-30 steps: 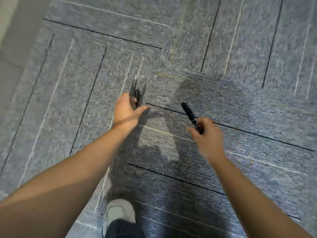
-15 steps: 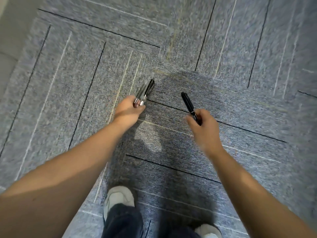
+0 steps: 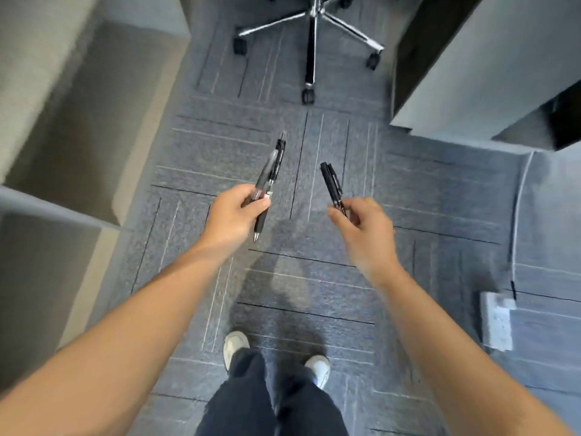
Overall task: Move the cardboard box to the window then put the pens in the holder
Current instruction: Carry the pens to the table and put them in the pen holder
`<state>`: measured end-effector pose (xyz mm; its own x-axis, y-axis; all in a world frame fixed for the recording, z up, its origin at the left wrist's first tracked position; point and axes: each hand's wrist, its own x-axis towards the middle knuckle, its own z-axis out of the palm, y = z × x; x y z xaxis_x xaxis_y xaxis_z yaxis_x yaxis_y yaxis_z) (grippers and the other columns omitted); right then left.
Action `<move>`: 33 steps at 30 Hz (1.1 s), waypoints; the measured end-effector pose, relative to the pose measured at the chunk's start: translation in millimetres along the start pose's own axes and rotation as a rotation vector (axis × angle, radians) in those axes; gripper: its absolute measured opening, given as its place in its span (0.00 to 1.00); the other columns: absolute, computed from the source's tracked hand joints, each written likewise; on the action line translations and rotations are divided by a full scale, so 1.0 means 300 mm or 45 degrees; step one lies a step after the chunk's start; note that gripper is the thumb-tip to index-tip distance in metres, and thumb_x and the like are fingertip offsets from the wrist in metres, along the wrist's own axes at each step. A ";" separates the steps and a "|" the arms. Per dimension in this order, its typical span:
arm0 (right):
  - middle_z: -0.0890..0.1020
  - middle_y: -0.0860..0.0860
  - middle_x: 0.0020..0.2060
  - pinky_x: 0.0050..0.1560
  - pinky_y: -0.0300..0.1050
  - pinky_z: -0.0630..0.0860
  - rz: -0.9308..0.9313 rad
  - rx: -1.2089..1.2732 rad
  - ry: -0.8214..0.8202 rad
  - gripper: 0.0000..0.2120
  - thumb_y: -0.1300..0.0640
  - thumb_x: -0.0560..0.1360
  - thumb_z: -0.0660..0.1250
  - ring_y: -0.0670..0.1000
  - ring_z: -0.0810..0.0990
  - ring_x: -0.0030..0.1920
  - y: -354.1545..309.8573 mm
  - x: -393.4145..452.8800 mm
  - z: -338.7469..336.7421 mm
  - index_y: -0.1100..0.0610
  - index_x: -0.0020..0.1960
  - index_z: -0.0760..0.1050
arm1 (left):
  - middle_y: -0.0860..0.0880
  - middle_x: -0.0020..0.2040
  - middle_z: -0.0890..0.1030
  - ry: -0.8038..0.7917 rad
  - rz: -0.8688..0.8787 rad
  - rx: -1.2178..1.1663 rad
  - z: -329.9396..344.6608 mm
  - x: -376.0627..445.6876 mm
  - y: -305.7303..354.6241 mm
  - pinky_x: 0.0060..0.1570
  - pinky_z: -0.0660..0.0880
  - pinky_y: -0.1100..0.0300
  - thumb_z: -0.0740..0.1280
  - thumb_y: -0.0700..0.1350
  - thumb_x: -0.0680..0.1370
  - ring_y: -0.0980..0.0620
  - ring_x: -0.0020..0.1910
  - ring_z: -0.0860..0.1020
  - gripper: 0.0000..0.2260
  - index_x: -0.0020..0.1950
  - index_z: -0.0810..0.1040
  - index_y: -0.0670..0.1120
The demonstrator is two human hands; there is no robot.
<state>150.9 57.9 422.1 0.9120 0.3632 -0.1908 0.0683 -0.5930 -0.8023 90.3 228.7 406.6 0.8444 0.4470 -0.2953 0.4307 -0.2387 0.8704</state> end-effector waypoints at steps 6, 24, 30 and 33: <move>0.65 0.49 0.25 0.29 0.37 0.61 0.016 0.024 0.280 0.12 0.57 0.72 0.63 0.48 0.63 0.28 -0.362 -0.052 -0.457 0.59 0.31 0.67 | 0.47 0.31 0.70 -0.096 0.202 -0.053 -0.074 -0.065 0.561 0.35 0.60 0.58 0.64 0.46 0.66 0.60 0.30 0.67 0.10 0.39 0.76 0.39; 0.76 0.49 0.39 0.34 0.31 0.65 0.311 0.060 1.292 0.09 0.59 0.72 0.60 0.48 0.72 0.41 -0.118 -0.262 -1.555 0.61 0.50 0.73 | 0.54 0.38 0.75 -0.666 0.752 0.033 0.765 -0.082 1.484 0.39 0.69 0.67 0.67 0.41 0.71 0.57 0.39 0.74 0.10 0.35 0.70 0.54; 0.77 0.52 0.41 0.46 0.41 0.68 0.519 -0.002 1.182 0.08 0.60 0.71 0.61 0.53 0.74 0.46 0.037 -0.182 -1.706 0.60 0.48 0.74 | 0.56 0.35 0.73 -0.820 0.808 0.035 1.013 -0.050 1.630 0.33 0.67 0.77 0.67 0.38 0.70 0.61 0.36 0.72 0.12 0.33 0.70 0.53; 0.79 0.58 0.42 0.44 0.46 0.69 0.646 -0.096 0.933 0.10 0.59 0.70 0.62 0.57 0.75 0.46 0.105 -0.138 -1.722 0.64 0.48 0.74 | 0.56 0.35 0.74 -0.918 0.811 0.053 1.094 -0.031 1.684 0.35 0.69 0.76 0.67 0.37 0.70 0.60 0.37 0.74 0.09 0.36 0.72 0.49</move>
<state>324.4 -347.1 697.1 0.8674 -0.4907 -0.0830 -0.4110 -0.6123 -0.6754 404.6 -179.0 719.9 0.9104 -0.4112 0.0446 -0.1771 -0.2901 0.9405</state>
